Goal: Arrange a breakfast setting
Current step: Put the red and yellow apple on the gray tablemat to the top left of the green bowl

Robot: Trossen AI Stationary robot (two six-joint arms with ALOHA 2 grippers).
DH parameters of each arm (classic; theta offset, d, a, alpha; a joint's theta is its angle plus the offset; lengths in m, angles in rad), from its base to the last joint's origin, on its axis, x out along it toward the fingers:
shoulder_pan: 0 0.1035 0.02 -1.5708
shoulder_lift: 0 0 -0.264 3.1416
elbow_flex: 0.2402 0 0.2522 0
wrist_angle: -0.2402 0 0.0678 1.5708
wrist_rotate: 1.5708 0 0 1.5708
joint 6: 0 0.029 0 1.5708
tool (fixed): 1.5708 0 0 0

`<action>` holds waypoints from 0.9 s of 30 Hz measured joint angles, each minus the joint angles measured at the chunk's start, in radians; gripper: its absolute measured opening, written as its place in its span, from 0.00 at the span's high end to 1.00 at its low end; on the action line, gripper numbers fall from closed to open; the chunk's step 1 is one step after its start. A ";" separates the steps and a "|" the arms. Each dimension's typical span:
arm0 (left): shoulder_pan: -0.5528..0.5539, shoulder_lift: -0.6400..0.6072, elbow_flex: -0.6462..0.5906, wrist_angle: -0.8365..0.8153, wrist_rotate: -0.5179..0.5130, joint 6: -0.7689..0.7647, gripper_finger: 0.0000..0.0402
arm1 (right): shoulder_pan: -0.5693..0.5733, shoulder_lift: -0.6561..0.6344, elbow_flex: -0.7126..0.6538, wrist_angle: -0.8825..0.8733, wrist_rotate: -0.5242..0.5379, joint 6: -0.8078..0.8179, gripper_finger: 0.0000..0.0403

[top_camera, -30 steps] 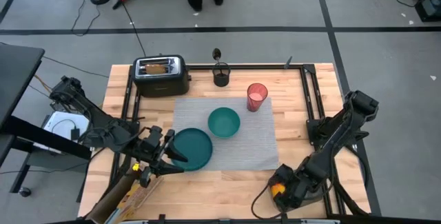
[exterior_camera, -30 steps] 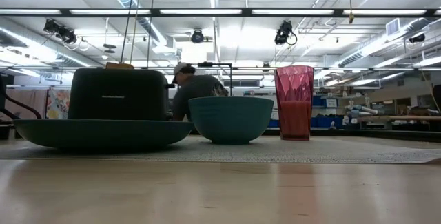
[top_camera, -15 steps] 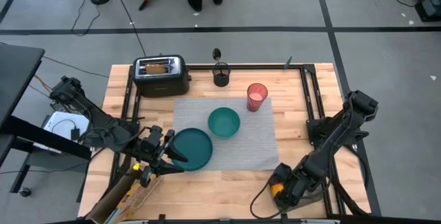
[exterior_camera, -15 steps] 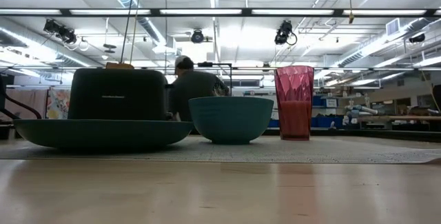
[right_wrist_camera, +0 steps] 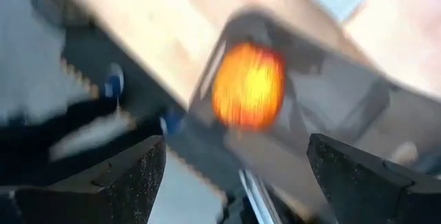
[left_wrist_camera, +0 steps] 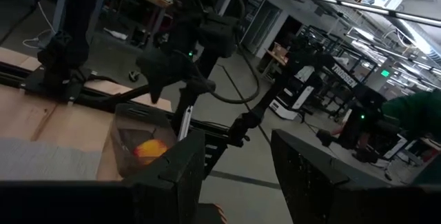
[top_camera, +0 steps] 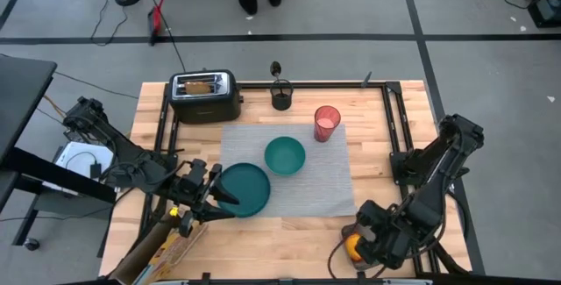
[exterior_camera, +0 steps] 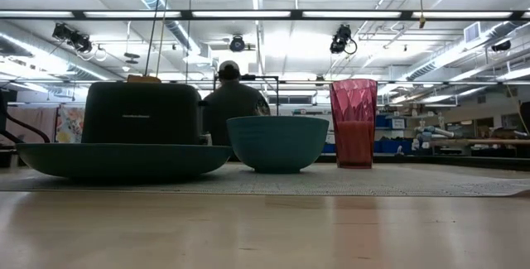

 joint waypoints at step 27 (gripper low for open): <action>0.041 0.000 0.000 -0.007 -0.070 0.001 0.57 | 0.049 0.006 -0.148 0.082 -0.044 0.109 0.05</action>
